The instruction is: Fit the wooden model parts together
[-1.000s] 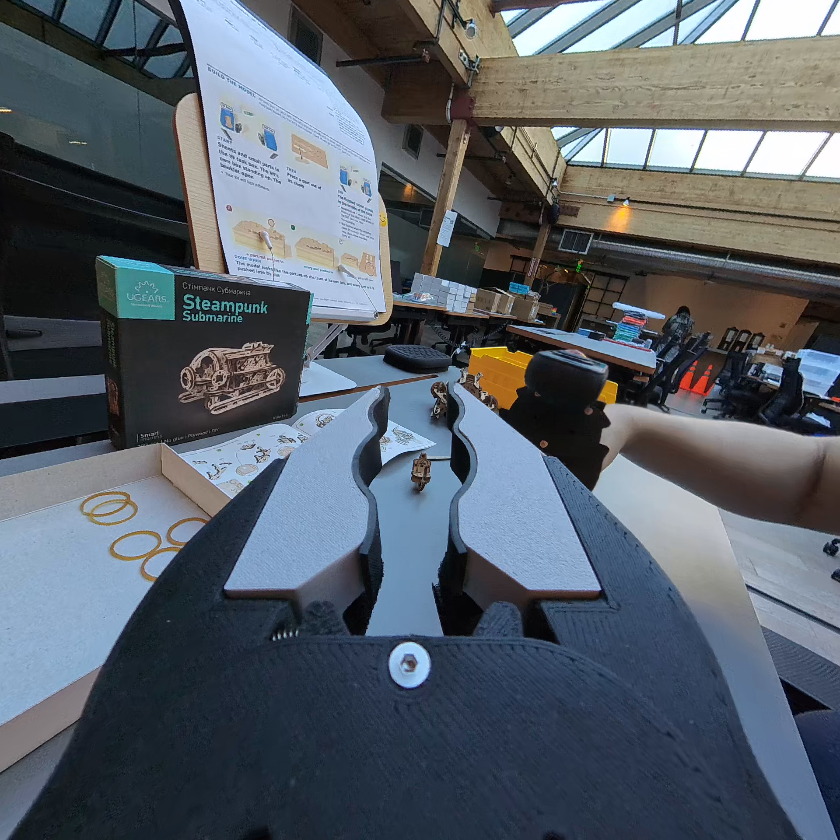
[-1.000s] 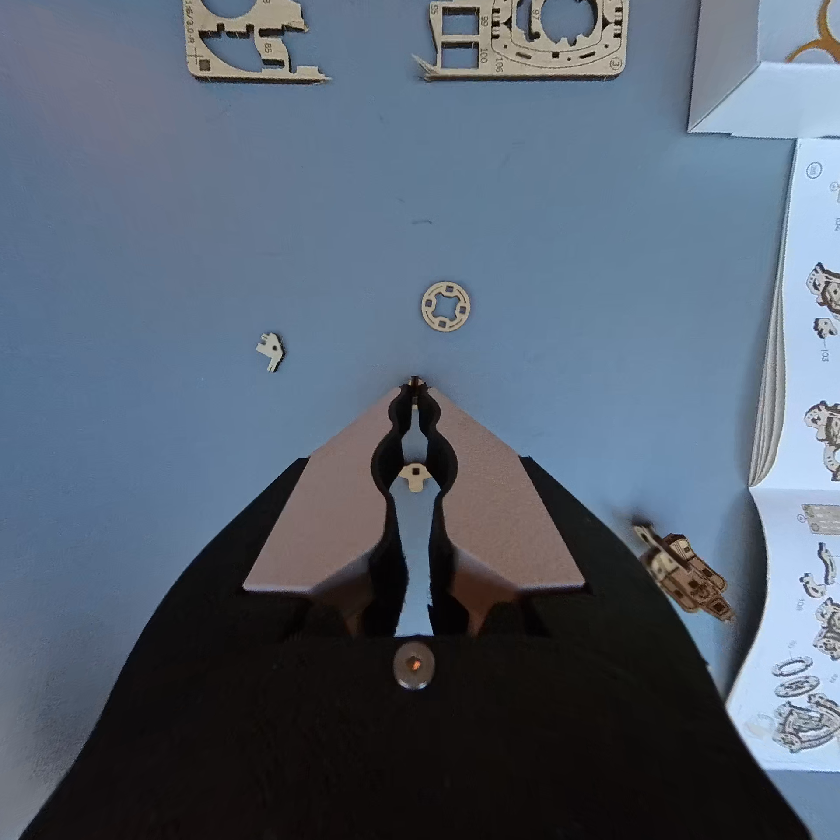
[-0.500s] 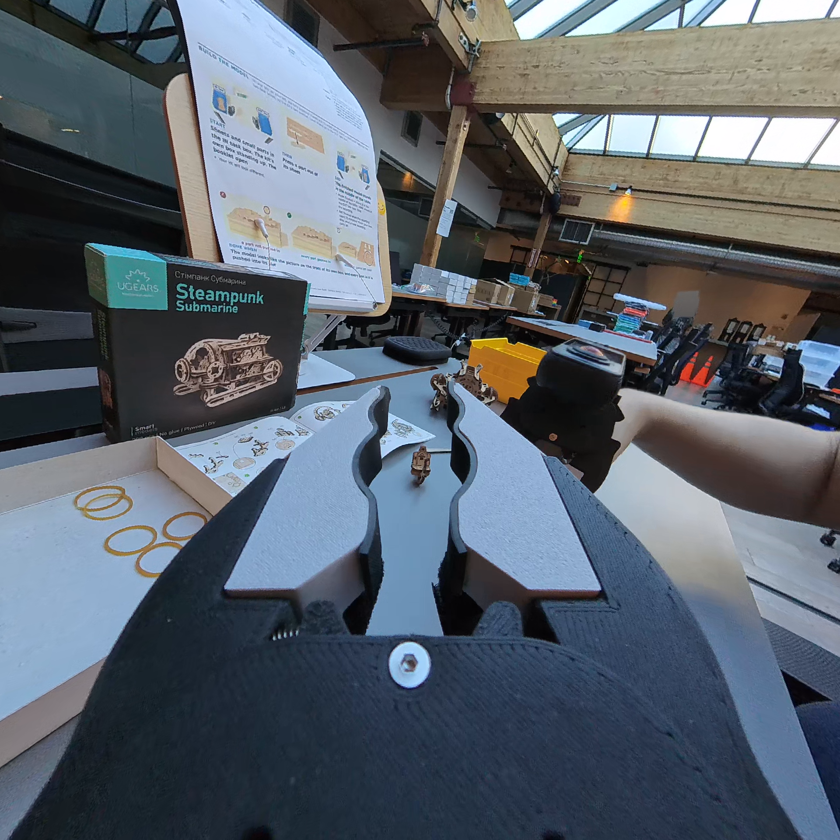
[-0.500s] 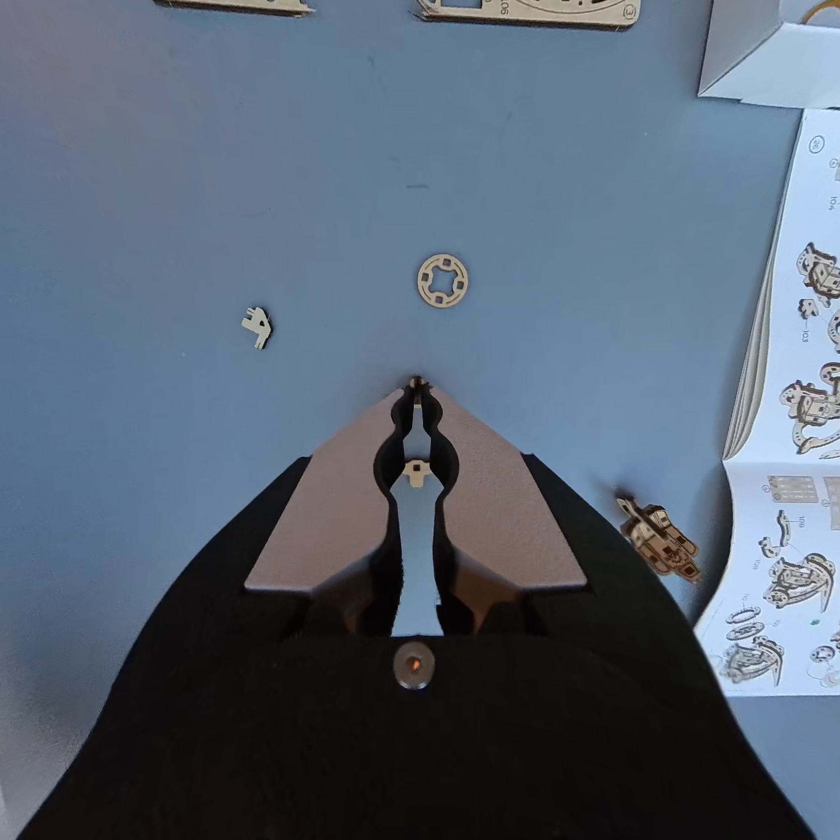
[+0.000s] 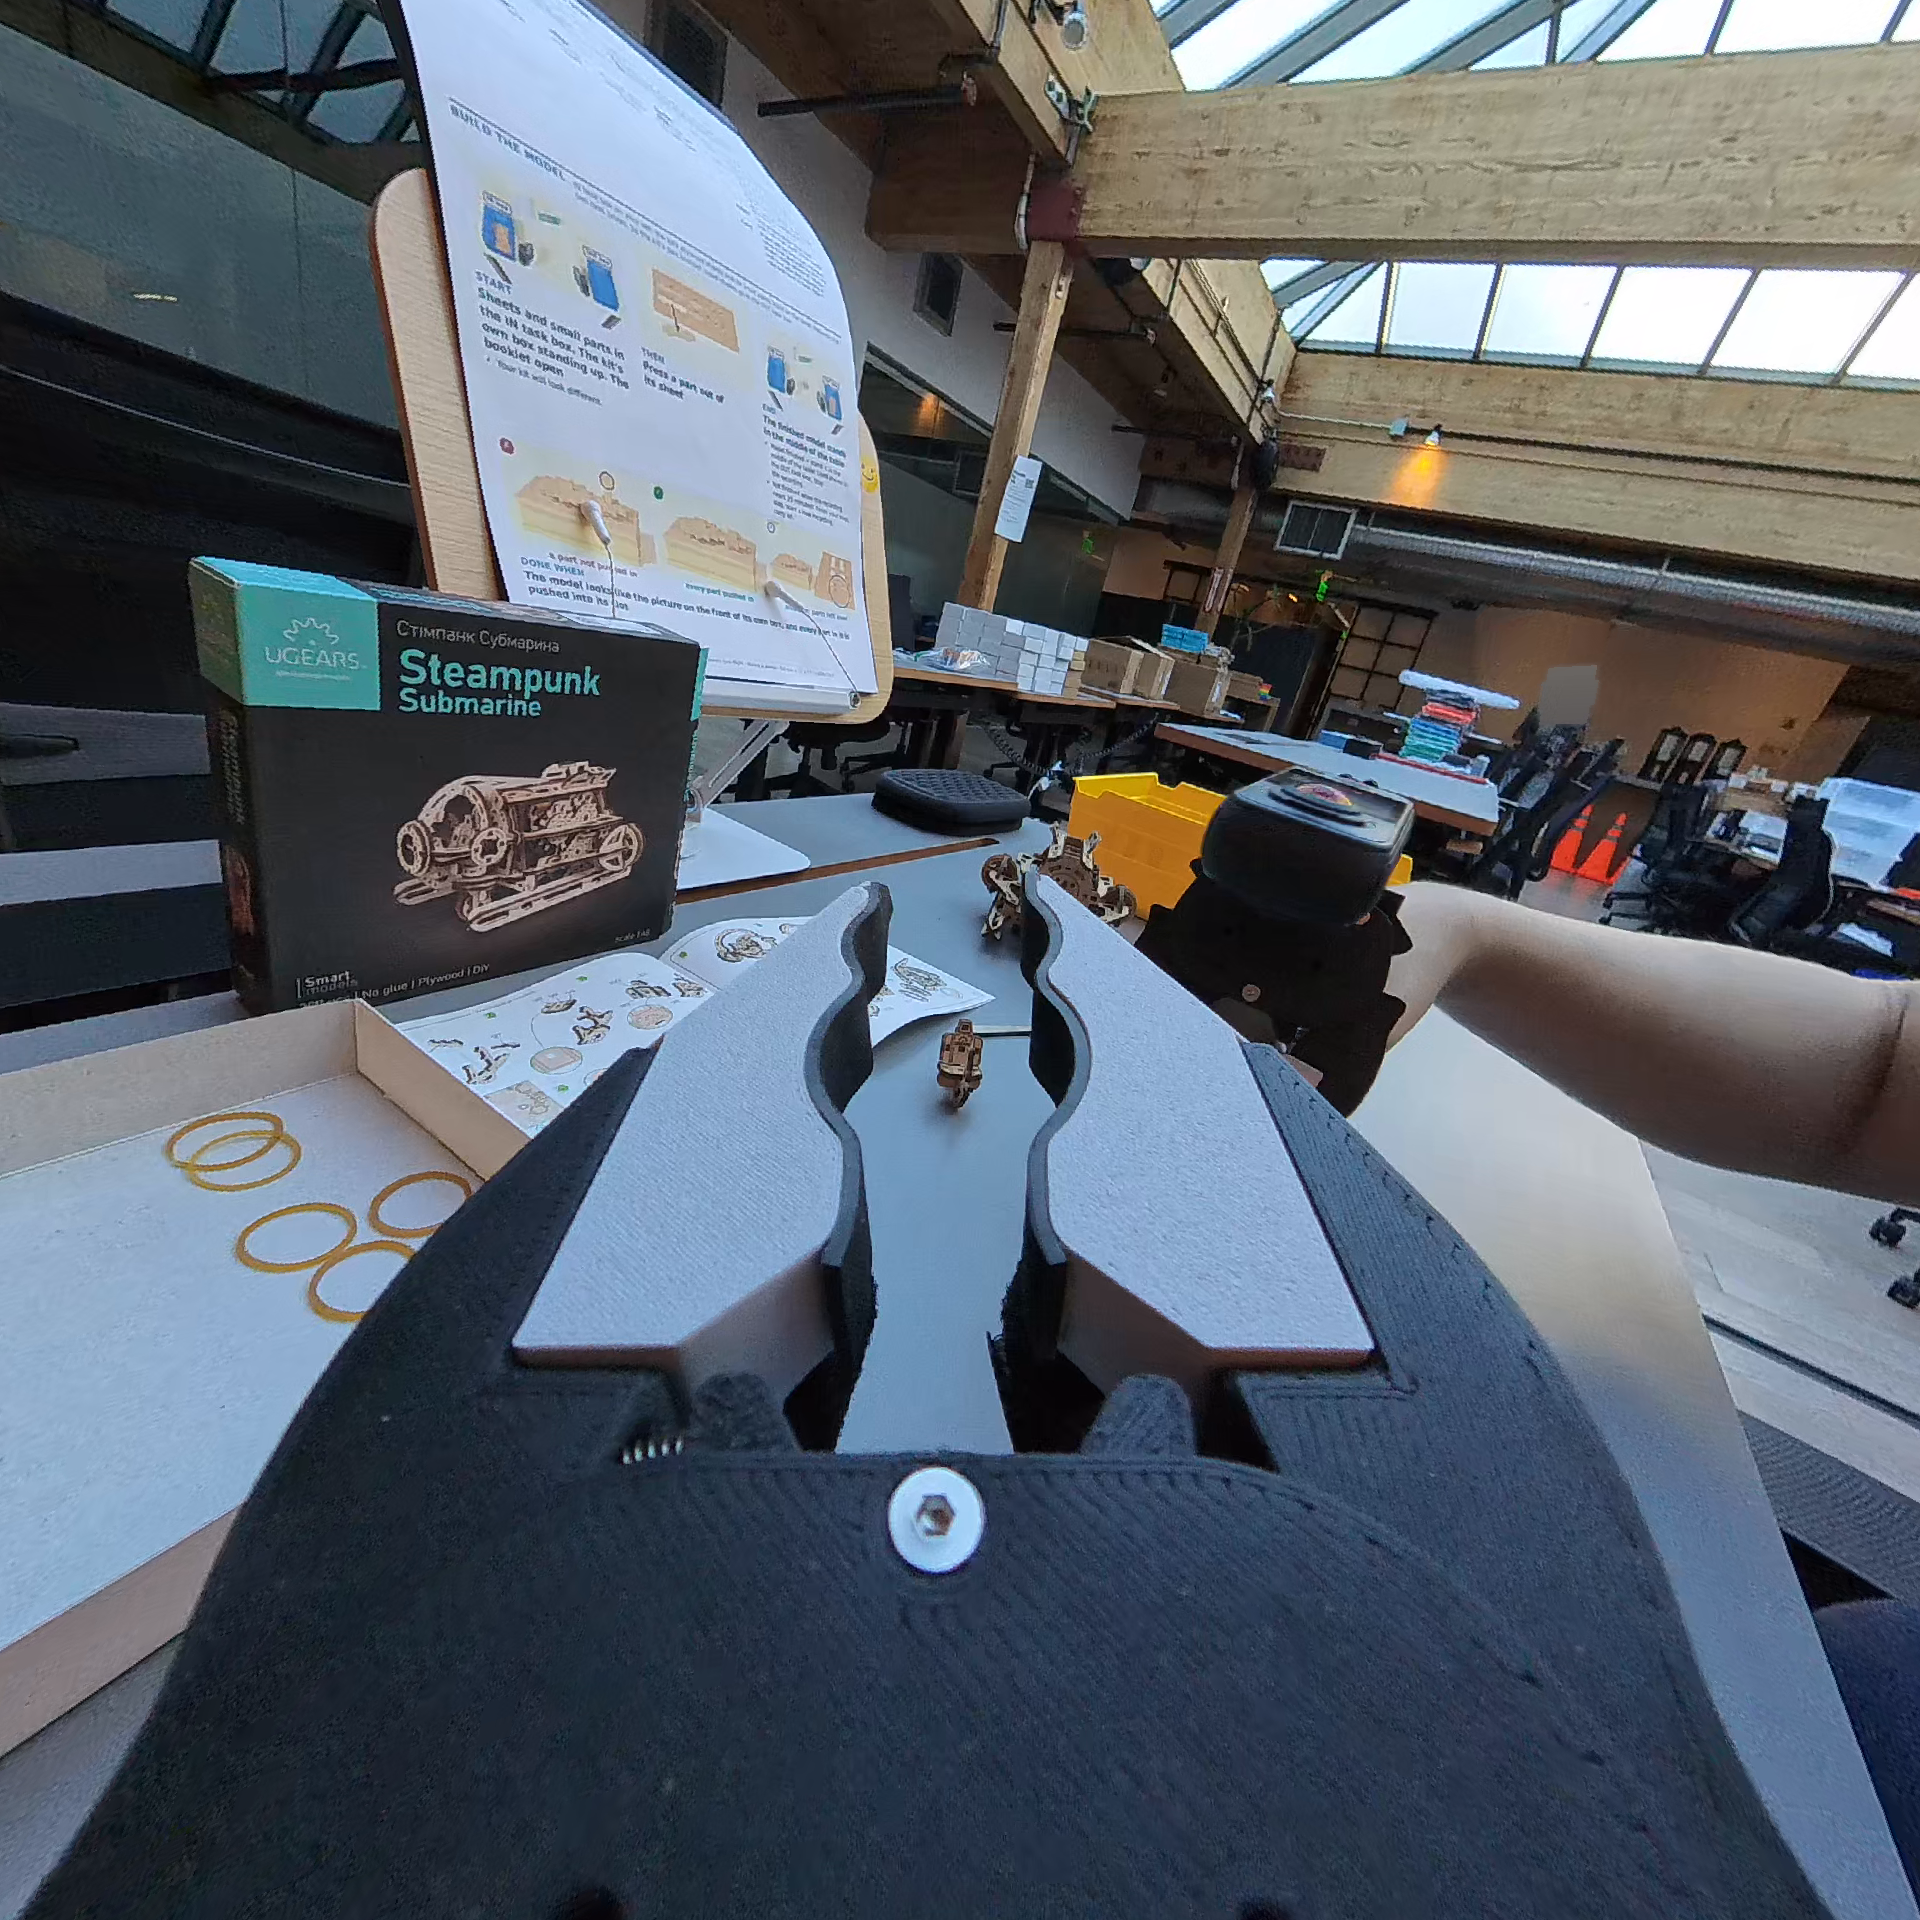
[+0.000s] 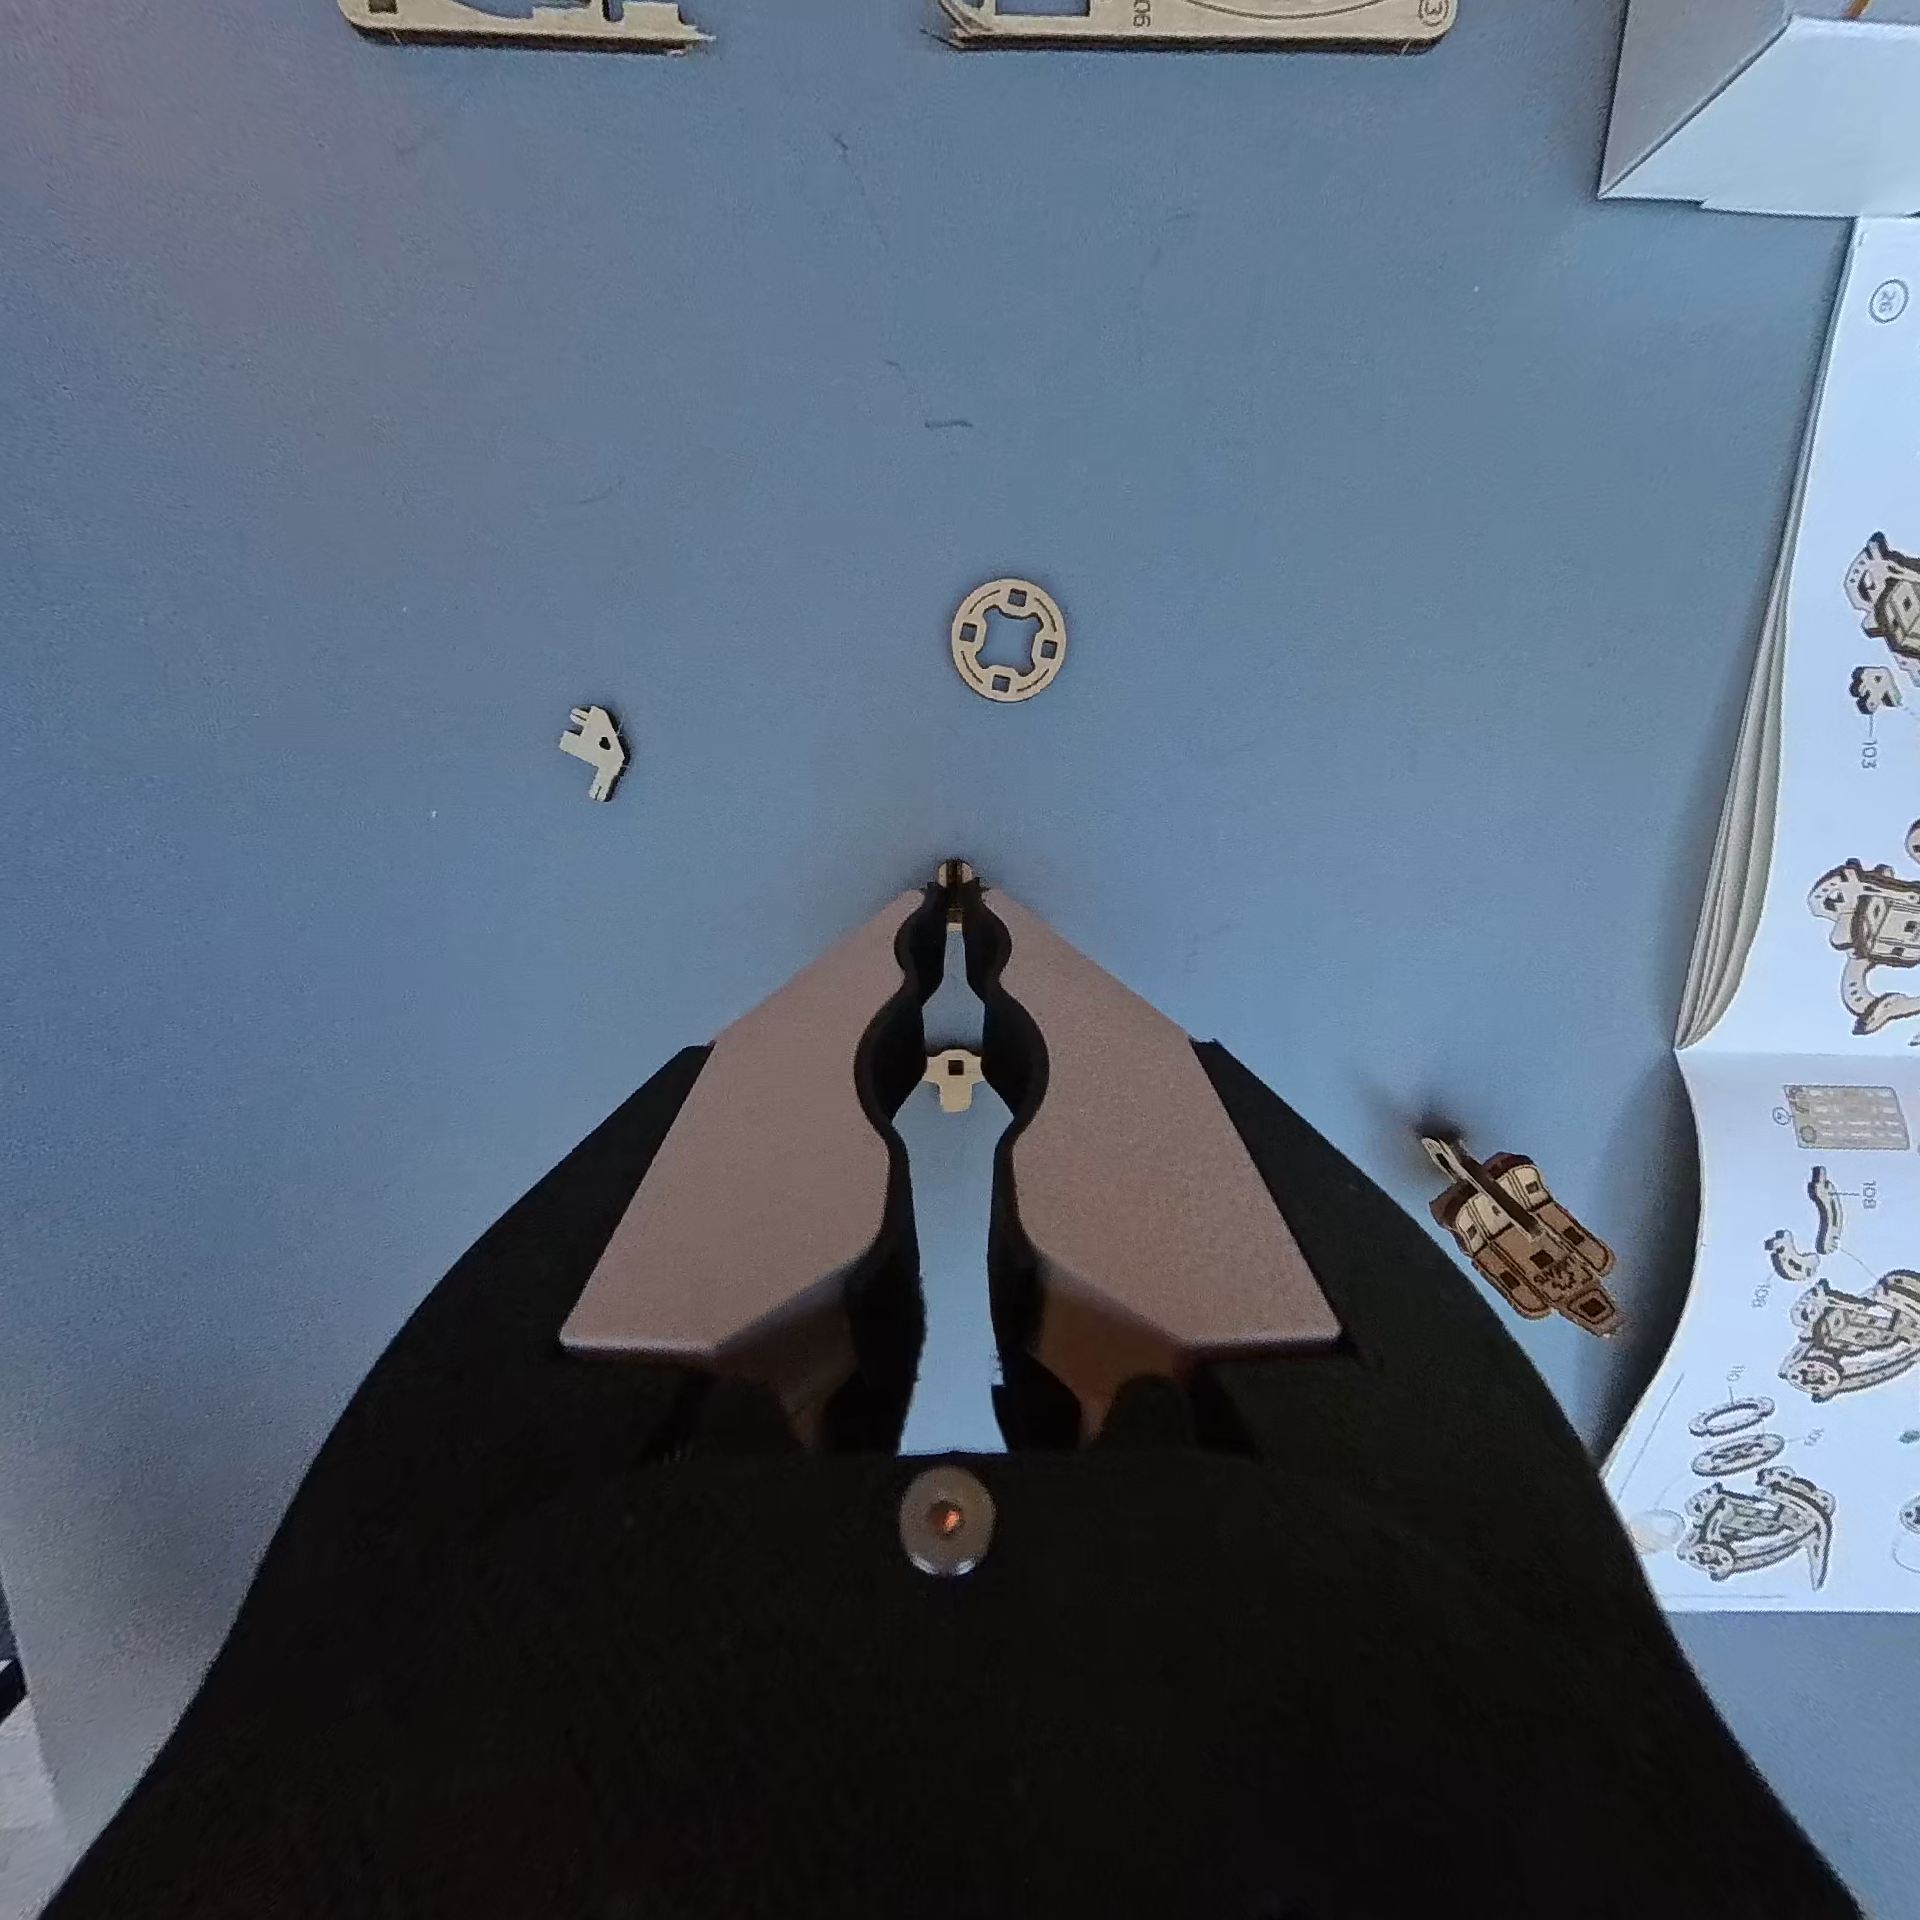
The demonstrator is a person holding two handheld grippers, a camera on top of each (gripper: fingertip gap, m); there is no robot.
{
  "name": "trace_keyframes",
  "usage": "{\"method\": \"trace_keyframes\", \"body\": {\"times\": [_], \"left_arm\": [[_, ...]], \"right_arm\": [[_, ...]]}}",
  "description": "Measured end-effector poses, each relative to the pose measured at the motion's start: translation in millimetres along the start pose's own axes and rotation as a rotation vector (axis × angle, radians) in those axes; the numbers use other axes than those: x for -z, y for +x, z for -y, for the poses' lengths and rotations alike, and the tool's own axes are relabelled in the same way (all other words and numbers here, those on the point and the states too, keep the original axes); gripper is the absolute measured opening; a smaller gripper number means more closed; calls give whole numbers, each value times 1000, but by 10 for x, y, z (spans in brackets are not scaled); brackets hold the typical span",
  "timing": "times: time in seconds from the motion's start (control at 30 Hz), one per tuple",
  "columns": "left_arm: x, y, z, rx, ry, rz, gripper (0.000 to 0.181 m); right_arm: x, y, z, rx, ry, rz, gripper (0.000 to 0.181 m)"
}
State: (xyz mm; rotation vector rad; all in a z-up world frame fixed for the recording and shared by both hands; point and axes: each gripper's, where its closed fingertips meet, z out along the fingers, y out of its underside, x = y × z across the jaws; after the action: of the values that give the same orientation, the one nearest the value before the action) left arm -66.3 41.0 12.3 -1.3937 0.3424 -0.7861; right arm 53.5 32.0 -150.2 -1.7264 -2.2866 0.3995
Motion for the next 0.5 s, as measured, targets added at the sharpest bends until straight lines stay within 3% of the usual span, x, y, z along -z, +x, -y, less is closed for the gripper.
{"method": "trace_keyframes", "body": {"times": [0.27,0.4,0.5], "left_arm": [[-3,-1,-6,0,-2,0,23],[-4,3,-7,-3,-3,0,23],[-5,2,-9,-1,-3,-1,23]], "right_arm": [[-14,2,9,-5,29,-6,0],[78,28,158,-4,109,-38,0],[-25,29,94,10,90,-37,0]]}}
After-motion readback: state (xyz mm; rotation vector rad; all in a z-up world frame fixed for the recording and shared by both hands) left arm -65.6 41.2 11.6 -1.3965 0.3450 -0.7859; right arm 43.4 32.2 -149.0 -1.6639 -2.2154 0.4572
